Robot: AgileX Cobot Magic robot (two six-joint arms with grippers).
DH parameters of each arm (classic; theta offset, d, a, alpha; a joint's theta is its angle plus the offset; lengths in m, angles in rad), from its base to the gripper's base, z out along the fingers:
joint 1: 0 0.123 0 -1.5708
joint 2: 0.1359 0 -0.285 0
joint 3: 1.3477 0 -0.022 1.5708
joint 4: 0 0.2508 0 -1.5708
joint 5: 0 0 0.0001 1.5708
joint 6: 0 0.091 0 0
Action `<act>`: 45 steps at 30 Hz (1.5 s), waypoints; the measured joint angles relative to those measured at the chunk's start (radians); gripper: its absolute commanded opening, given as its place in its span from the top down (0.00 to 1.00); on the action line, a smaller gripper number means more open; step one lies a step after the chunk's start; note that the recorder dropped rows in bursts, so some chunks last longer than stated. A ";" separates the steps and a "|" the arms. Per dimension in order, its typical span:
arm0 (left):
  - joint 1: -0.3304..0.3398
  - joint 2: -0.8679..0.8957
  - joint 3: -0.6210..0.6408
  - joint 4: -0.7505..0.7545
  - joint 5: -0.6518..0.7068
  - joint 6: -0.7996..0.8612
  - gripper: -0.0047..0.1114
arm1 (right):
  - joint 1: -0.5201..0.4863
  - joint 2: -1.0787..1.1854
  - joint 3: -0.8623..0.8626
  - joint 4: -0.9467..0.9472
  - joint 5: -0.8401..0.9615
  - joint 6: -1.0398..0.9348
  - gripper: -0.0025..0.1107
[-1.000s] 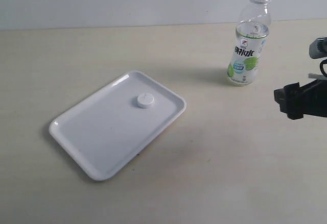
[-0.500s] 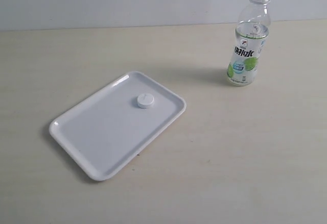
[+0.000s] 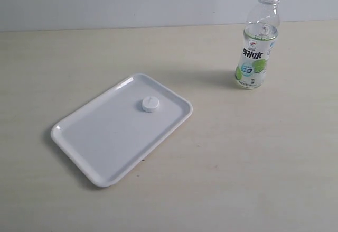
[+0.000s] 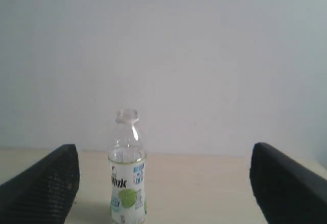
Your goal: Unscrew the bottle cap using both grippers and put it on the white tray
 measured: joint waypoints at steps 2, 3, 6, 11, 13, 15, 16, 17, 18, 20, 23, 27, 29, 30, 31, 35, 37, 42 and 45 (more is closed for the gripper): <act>0.000 0.000 0.000 0.000 0.000 0.000 0.96 | 0.000 0.000 0.044 0.018 -0.005 -0.019 0.23; 0.000 0.000 0.000 0.000 0.000 0.000 0.96 | 0.000 0.000 0.062 0.027 -0.007 -0.024 0.23; 0.000 0.000 0.000 0.000 0.000 0.000 0.96 | 0.000 0.000 0.128 0.033 -0.012 -0.047 0.23; 0.000 0.000 0.000 0.000 0.000 0.000 0.96 | 0.000 0.000 0.202 0.039 -0.005 -0.070 0.23; 0.000 0.000 0.000 0.000 0.000 0.000 0.96 | 0.000 0.000 0.204 0.041 -0.001 -0.076 0.23; 0.000 0.000 0.000 0.000 0.000 0.000 0.96 | 0.000 0.000 0.204 0.045 0.006 -0.079 0.23; 0.000 0.000 0.000 0.000 0.000 0.000 0.96 | 0.000 0.000 0.204 0.047 0.008 -0.079 0.23; 0.000 0.000 0.000 0.000 0.000 0.000 0.96 | 0.000 0.000 0.204 0.049 0.013 -0.075 0.23; 0.000 0.000 0.000 0.000 0.000 0.000 0.96 | 0.000 0.000 0.204 0.049 0.020 -0.069 0.23; 0.000 0.000 0.000 0.000 0.000 0.000 0.96 | 0.000 0.000 0.204 0.049 0.041 -0.050 0.23; 0.000 0.000 0.000 0.000 0.000 0.000 0.96 | 0.000 0.000 0.204 0.050 0.057 -0.043 0.23; 0.000 0.000 0.000 0.000 0.000 0.000 0.96 | 0.000 0.000 0.204 0.050 0.061 -0.043 0.23; 0.000 0.000 0.000 0.000 0.000 0.000 0.96 | 0.000 0.000 0.204 0.050 0.061 -0.043 0.23; 0.000 0.000 0.000 0.000 0.000 0.000 0.96 | 0.000 0.000 0.204 0.050 0.061 -0.043 0.23; 0.000 0.000 0.000 0.000 0.000 0.000 0.96 | 0.000 0.000 0.204 0.050 0.061 -0.041 0.23; 0.000 0.000 0.000 0.000 0.000 0.000 0.96 | 0.000 0.000 0.204 0.050 0.061 -0.039 0.23; 0.000 0.000 0.000 0.000 0.000 0.000 0.96 | 0.000 0.000 0.204 0.050 0.062 -0.039 0.23; 0.000 0.000 0.000 0.000 0.000 0.000 0.96 | 0.000 0.000 0.204 0.050 0.062 -0.039 0.23; 0.000 0.000 0.000 0.000 0.000 0.000 0.96 | 0.000 0.000 0.204 0.050 0.062 -0.037 0.23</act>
